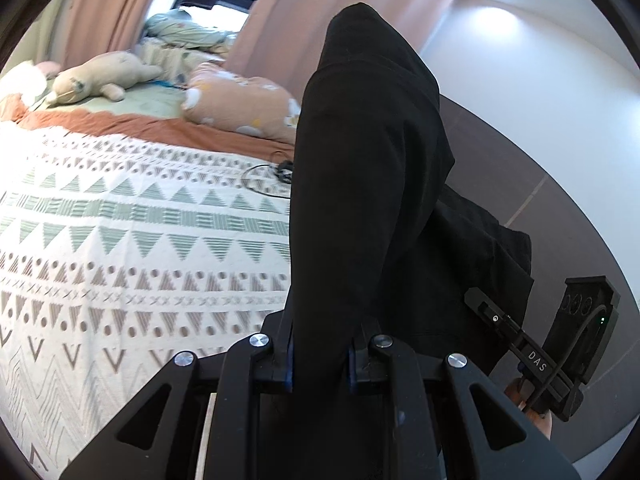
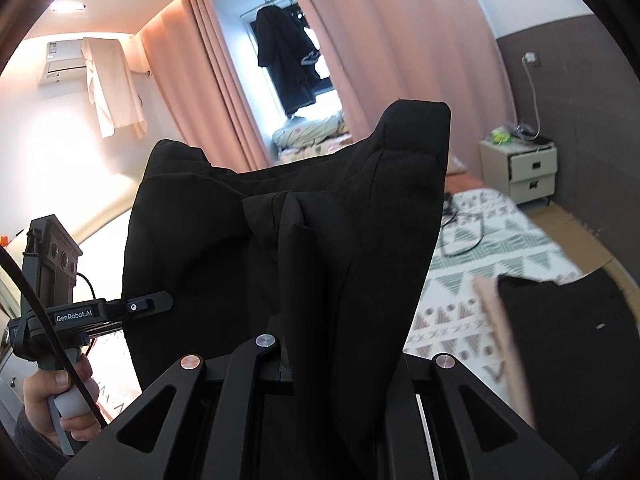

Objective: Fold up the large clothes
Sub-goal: 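Carry the lifted black shirt with both grippers toward the clothes stack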

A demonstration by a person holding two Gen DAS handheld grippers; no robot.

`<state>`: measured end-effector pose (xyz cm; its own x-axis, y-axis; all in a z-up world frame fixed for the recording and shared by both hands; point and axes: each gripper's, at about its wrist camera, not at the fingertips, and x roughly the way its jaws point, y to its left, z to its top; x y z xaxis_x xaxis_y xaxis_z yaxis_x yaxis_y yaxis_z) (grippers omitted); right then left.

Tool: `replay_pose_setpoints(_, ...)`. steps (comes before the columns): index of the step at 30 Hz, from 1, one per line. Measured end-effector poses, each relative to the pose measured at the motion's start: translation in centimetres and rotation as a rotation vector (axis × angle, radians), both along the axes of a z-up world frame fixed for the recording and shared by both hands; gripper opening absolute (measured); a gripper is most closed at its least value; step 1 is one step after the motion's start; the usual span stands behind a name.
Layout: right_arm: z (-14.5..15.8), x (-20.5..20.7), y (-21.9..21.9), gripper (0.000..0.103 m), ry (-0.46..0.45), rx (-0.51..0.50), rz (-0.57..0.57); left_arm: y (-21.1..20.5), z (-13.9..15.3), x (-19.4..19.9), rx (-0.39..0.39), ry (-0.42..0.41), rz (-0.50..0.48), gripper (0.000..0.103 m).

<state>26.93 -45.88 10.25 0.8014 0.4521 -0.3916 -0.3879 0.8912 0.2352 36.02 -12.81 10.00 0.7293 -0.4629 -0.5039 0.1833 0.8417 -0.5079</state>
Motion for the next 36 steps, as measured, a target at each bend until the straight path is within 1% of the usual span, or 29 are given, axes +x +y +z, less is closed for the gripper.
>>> replay_pose_setpoints(4,2.5,-2.6,-2.8,0.008,-0.029,-0.029,-0.042,-2.7,1.4,0.5,-0.017,-0.016,-0.057,0.019)
replay_pose_setpoints(5,2.6,-3.1,-3.1,0.008,-0.033,-0.034,-0.049,-3.6,1.8,0.6,-0.018,-0.02,-0.074,0.019)
replay_pose_setpoints(11,6.1,-8.1,-8.0,0.008,-0.073,-0.084,-0.128,-9.9,4.3,0.6,-0.015,-0.049,-0.177,0.019)
replay_pose_setpoints(18,8.5,-13.7,-13.1,0.008,-0.099,-0.127,-0.228,-16.5,5.7,1.1,-0.026,-0.051,-0.286,0.019)
replay_pose_setpoints(23,9.6,-17.8,-14.8,0.008,-0.098,-0.149,-0.294,-21.8,5.2,1.7,-0.039,-0.02,-0.357,0.019)
replay_pose_setpoints(25,9.9,-19.4,-15.8,0.008,-0.098,-0.158,-0.323,-24.4,5.1,1.0,-0.045,-0.006,-0.386,0.019)
replay_pose_setpoints(28,9.8,-20.7,-16.1,0.008,-0.088,-0.165,-0.362,-27.0,4.5,1.3,-0.051,0.013,-0.421,0.019)
replay_pose_setpoints(33,8.9,-21.1,-14.7,0.008,-0.05,-0.199,-0.405,-30.3,3.1,2.1,-0.054,0.071,-0.448,0.019)
replay_pose_setpoints(34,9.4,-19.9,-14.1,0.008,-0.043,-0.205,-0.409,-30.8,2.8,2.3,-0.059,0.087,-0.452,0.019)
replay_pose_setpoints(36,9.3,-19.5,-13.8,0.008,-0.024,-0.212,-0.427,-31.4,1.9,3.6,-0.071,0.113,-0.466,0.019)
